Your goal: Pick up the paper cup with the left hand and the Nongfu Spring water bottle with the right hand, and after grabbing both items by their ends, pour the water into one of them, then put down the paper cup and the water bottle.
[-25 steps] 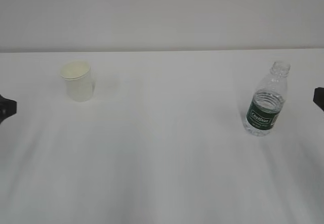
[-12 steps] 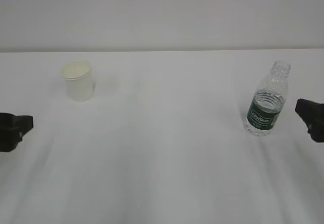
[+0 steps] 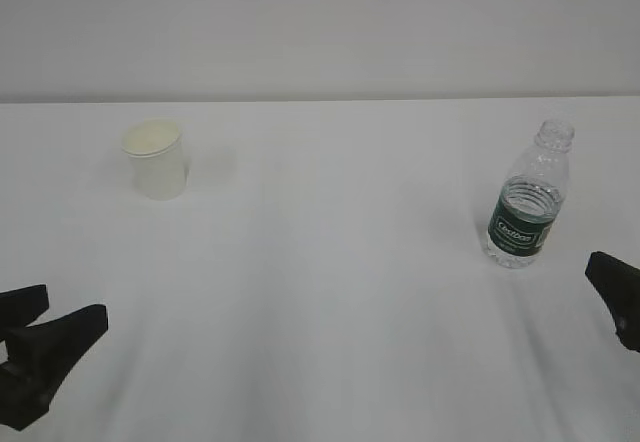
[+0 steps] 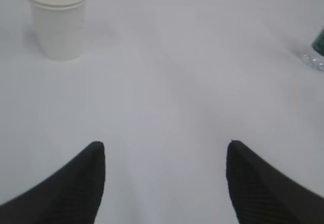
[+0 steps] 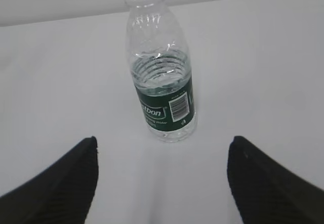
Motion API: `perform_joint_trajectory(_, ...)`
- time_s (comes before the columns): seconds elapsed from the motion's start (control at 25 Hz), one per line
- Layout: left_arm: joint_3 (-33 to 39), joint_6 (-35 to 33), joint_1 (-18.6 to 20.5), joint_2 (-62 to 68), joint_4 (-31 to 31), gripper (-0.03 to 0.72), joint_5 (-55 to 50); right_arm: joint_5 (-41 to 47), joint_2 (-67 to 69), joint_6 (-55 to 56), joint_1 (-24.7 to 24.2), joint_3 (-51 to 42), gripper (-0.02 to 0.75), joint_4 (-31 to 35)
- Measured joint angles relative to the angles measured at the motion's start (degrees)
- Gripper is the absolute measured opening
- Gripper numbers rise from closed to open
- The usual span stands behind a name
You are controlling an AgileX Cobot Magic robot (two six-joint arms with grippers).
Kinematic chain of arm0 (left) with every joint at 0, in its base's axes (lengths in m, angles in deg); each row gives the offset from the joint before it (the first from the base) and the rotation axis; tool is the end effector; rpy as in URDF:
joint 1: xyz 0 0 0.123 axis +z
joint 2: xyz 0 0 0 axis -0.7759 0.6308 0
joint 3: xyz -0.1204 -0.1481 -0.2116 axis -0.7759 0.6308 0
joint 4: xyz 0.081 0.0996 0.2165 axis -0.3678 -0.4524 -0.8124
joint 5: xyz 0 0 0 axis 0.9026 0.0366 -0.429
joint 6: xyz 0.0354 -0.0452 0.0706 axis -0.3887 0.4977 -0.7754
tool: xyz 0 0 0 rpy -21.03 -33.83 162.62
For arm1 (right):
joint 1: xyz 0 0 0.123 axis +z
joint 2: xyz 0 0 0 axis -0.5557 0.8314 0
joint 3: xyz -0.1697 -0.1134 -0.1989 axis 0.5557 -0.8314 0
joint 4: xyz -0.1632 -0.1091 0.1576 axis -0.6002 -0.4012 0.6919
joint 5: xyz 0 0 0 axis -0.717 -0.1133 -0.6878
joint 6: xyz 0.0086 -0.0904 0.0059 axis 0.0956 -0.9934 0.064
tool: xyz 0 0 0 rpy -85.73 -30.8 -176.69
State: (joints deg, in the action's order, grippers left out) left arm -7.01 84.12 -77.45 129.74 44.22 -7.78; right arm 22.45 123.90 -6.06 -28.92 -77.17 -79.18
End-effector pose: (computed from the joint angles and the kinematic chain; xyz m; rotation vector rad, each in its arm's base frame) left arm 0.1394 -0.0739 0.1496 0.2891 1.9175 -0.4809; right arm 0.1591 0.0212 0.1543 -0.0609 1.9254 0.1921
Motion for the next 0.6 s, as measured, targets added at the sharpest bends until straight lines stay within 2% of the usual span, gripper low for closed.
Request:
perform_joint_trajectory(0.08, 0.2, 0.8, 0.0, -0.1, -3.6, 0.538, 1.7, -3.0, 0.0, 0.0, 0.0, -0.7, 0.595, -0.2)
perform_joint_trajectory(0.2, 0.2, 0.6, -0.1, -0.1, -3.8, 0.538, 2.4, -5.4, 0.1, 0.1, 0.0, -1.1, 0.595, -0.4)
perform_joint_trajectory(0.28, 0.2, -1.0, -0.1, -0.1, -0.6, 0.538, 3.1, -5.9, 0.4, 0.0, 0.0, -1.1, 0.594, -0.4)
perform_joint_trajectory(0.48, 0.2, -7.9, -0.1, 0.5, 12.1, 0.538, 8.2, -7.4, 3.2, -1.6, 0.0, -1.1, 0.594, -0.4)
perform_joint_trajectory(0.6, 0.2, -9.7, -0.1, 4.3, 16.2, 0.538, 11.6, -10.3, 6.6, -3.0, 0.0, -1.1, 0.594, -0.4)
